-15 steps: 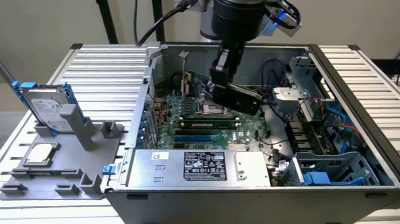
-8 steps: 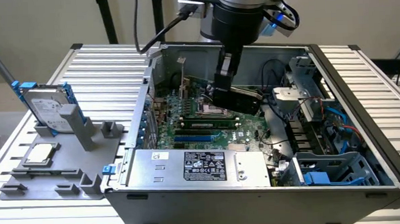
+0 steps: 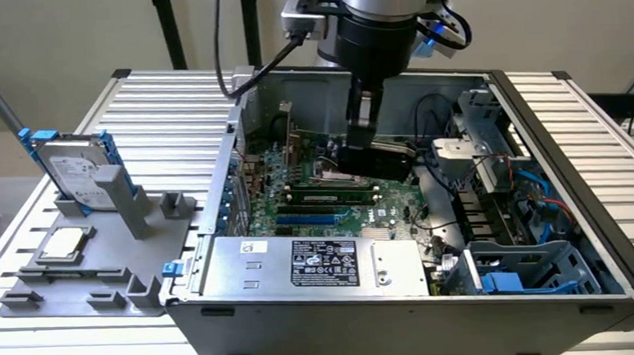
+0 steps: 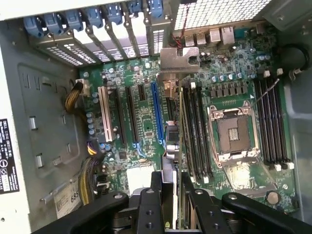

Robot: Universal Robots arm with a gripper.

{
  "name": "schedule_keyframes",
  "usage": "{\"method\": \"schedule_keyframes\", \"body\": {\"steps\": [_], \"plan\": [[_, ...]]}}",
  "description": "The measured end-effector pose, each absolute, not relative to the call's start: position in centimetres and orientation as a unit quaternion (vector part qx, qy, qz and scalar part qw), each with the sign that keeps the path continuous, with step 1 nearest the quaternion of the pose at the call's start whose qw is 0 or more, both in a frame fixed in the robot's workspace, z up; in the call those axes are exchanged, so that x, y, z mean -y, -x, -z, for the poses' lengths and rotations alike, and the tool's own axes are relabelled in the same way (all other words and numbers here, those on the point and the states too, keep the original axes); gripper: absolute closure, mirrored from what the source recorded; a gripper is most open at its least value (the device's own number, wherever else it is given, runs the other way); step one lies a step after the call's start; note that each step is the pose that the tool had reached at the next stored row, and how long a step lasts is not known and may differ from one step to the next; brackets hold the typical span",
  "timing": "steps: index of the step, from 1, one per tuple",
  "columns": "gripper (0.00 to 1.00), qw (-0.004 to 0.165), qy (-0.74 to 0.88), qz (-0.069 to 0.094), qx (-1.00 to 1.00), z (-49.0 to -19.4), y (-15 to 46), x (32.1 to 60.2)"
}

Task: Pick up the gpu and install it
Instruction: 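Insert the gpu into the slot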

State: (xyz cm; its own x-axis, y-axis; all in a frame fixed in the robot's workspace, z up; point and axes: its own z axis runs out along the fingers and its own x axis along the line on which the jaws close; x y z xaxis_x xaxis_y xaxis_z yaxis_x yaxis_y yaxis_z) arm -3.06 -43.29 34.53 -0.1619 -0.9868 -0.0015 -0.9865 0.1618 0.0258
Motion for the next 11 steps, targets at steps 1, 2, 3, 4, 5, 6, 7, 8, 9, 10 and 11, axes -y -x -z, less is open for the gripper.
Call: {"method": "schedule_keyframes", "body": {"steps": [1,2,3,4,5,6,7,8,9,10,11], "plan": [[0.73,0.007,-0.652,0.01,0.758,-34.4,3.1,43.3],[0.73,0.007,-0.656,0.01,0.755,-34.3,3.1,43.3],[0.73,0.006,-0.658,0.01,0.753,-34.1,3.2,43.3],[0.73,0.005,-0.66,0.01,0.751,-34.0,3.4,43.3],[0.73,0.004,-0.662,0.011,0.75,-33.8,3.6,43.3],[0.73,0.004,-0.663,0.011,0.749,-33.6,3.8,43.3],[0.73,0.003,-0.663,0.011,0.748,-33.4,4.1,43.3],[0.73,0.003,-0.664,0.011,0.748,-33.3,4.5,43.3],[0.73,0.002,-0.664,0.011,0.748,-33.1,4.9,43.3],[0.73,0.002,-0.664,0.011,0.748,-32.9,5.3,43.3],[0.73,0.002,-0.664,0.011,0.748,-32.8,5.7,43.3]]}}
